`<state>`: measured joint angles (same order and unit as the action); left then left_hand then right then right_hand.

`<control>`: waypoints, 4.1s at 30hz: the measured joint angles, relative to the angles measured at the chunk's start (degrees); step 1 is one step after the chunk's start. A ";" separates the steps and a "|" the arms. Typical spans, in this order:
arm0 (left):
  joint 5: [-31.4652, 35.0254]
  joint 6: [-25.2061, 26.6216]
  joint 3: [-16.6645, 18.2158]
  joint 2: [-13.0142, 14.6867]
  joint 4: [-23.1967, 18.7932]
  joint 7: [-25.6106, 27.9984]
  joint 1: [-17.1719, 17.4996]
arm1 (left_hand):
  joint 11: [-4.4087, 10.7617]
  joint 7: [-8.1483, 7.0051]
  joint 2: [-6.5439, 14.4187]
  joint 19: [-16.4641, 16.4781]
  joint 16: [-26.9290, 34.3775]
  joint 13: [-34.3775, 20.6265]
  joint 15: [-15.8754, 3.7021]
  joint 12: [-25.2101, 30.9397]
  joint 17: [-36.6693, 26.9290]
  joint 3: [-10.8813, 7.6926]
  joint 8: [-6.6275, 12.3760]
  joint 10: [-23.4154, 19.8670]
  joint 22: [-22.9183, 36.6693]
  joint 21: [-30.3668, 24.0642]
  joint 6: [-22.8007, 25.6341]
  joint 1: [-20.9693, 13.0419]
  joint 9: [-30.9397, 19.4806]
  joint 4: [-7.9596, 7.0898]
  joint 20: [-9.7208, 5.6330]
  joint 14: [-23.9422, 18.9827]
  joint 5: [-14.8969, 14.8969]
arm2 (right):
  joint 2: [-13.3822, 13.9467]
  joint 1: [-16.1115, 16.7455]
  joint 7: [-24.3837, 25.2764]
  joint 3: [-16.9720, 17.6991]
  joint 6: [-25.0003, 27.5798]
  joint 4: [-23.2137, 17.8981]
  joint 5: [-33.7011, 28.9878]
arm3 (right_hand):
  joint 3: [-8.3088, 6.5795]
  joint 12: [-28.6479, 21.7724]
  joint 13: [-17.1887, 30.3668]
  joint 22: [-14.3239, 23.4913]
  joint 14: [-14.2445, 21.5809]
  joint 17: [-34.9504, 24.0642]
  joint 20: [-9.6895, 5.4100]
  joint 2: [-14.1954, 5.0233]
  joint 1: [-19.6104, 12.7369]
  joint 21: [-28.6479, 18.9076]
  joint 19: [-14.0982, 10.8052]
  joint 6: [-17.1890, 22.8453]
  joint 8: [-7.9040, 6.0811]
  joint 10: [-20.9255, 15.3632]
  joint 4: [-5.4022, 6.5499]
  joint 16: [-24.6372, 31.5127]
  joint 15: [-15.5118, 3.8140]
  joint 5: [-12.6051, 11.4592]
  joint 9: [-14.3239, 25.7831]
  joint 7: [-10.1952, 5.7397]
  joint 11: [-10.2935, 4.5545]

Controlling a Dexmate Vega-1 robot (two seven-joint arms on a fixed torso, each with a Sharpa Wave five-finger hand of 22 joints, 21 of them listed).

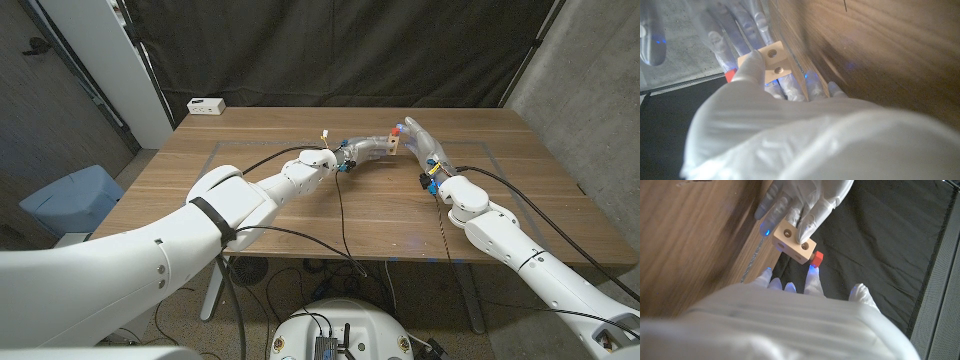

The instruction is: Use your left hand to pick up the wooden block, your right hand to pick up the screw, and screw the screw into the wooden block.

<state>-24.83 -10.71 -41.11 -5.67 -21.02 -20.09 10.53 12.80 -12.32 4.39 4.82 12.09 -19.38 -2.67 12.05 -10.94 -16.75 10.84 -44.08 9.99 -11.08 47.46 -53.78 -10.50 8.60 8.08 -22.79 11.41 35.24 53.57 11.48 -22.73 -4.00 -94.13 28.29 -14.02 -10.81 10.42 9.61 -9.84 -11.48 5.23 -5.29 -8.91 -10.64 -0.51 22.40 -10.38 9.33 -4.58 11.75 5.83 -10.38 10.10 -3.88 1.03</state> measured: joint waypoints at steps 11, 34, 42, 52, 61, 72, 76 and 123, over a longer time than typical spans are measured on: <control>0.07 1.15 -0.16 0.53 -1.43 0.43 0.39 | 0.00 0.00 -0.01 0.00 0.00 0.00 0.00 0.00 0.00 0.04 0.00 0.00 0.00 0.00 0.00 -0.01 -0.04 0.04 0.00 0.00 0.05 | 0.01 -0.08 -0.06 -0.15 0.36 -0.07 0.00 | 0.00 0.00 0.00 0.00 0.00 0.00 0.00 0.00 0.00 0.00 0.00 0.00 0.00 0.00 0.00 0.00 0.00 0.00 0.00 0.00 0.00; 0.13 2.68 -0.38 1.19 -3.39 0.95 0.94 | 0.00 0.00 -0.02 0.00 0.00 0.00 0.00 0.00 0.00 0.13 0.00 0.00 0.00 0.00 0.00 -0.02 -0.04 0.12 0.00 0.00 0.04 | 0.38 0.59 0.66 0.02 1.03 -0.99 0.17 | 0.00 0.00 0.00 0.00 0.00 0.00 0.00 -0.24 0.23 0.00 0.00 0.01 0.00 0.00 0.00 0.00 0.00 0.00 0.00 -0.01 0.00; 0.13 2.85 -0.40 1.28 -3.60 1.06 1.02 | 0.00 0.00 -0.02 0.00 0.00 0.00 0.00 0.00 0.00 0.00 0.00 0.00 0.00 0.00 0.00 -0.02 -0.01 0.00 0.00 0.00 0.03 | 0.52 1.21 1.16 0.31 1.11 -1.64 0.22 | 0.00 0.00 0.00 0.00 0.00 0.00 0.00 -0.24 0.23 0.00 0.00 0.00 0.00 0.00 0.00 0.00 0.00 0.00 0.00 -0.01 0.00; 0.12 3.02 -0.44 1.31 -3.75 1.10 1.05 | 0.00 0.00 -0.03 0.00 0.00 0.00 0.00 0.00 0.00 0.00 0.00 0.00 0.00 0.00 0.00 -0.03 -0.03 0.00 0.00 0.00 0.02 | 0.85 2.01 1.65 0.57 1.32 -2.58 0.24 | -0.24 0.00 0.00 0.00 0.00 0.00 0.00 -0.24 0.23 0.00 0.00 0.22 0.00 0.00 -0.24 0.00 0.00 0.00 0.00 -0.22 0.00; 0.07 3.02 -0.44 1.33 -3.76 1.08 1.06 | 0.00 0.00 -0.03 0.00 0.00 0.00 0.00 0.00 0.00 0.00 0.00 0.00 0.00 0.00 0.00 -0.03 -0.05 0.00 0.00 0.00 0.02 | 1.30 2.56 1.74 0.64 1.60 -3.36 0.23 | -0.24 0.00 0.00 0.00 0.00 0.00 0.00 -0.24 0.22 0.00 0.00 0.22 0.00 0.00 -0.24 0.00 0.00 0.00 -0.02 -0.22 0.00; 0.06 2.76 -0.43 1.23 -3.55 0.91 1.05 | 0.00 0.00 -0.24 0.00 0.00 0.00 0.00 0.00 0.00 0.04 0.00 0.00 0.00 0.00 0.00 -0.24 -0.04 0.04 0.00 0.00 0.01 | 1.90 3.37 1.88 0.67 1.81 -4.68 -0.14 | -0.24 0.00 0.00 0.00 0.00 0.00 0.00 -0.24 0.22 0.00 0.00 0.85 0.05 0.00 -0.24 0.00 0.00 0.00 -0.06 -0.22 0.00; 0.06 2.69 -0.43 1.16 -3.48 0.88 1.04 | 0.00 0.00 -0.24 0.00 0.00 0.00 0.00 0.00 0.00 0.05 0.00 0.00 0.00 0.00 0.00 -0.24 -0.04 0.04 0.00 0.00 -0.09 | 2.11 3.68 1.99 0.67 1.85 -5.14 -0.33 | -0.24 0.00 0.00 0.00 0.00 0.00 0.00 -0.24 0.22 0.00 0.00 0.85 0.05 0.00 -0.24 0.00 0.00 0.00 -0.07 -0.22 0.00; 0.20 2.61 -0.60 1.04 -3.22 0.80 0.82 | 0.00 0.03 0.05 0.00 0.00 0.00 0.00 0.00 0.00 -0.02 0.00 0.00 0.00 0.00 -0.03 0.06 -0.04 -0.02 0.00 0.00 0.02 | 3.19 5.31 3.03 0.49 2.83 -8.44 -2.38 | -0.47 0.00 0.00 0.00 0.00 0.00 0.00 -0.24 0.22 0.00 0.00 0.83 0.05 0.00 -0.47 0.00 0.00 0.00 -0.04 -0.22 0.00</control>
<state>-24.63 -8.10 -41.70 -4.63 -24.24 -19.29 11.36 12.80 -12.29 4.44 4.82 12.09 -19.38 -2.67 12.05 -10.94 -16.76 10.84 -44.08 9.99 -11.08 47.43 -53.73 -10.54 8.59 8.08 -22.79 11.43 38.43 58.89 14.50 -22.24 -1.18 -102.57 25.92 -14.49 -10.81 10.42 9.61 -9.83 -11.48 5.23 -5.52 -8.69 -10.64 -0.51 23.23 -10.33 9.33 -5.05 11.75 5.83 -10.38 10.06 -4.10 1.03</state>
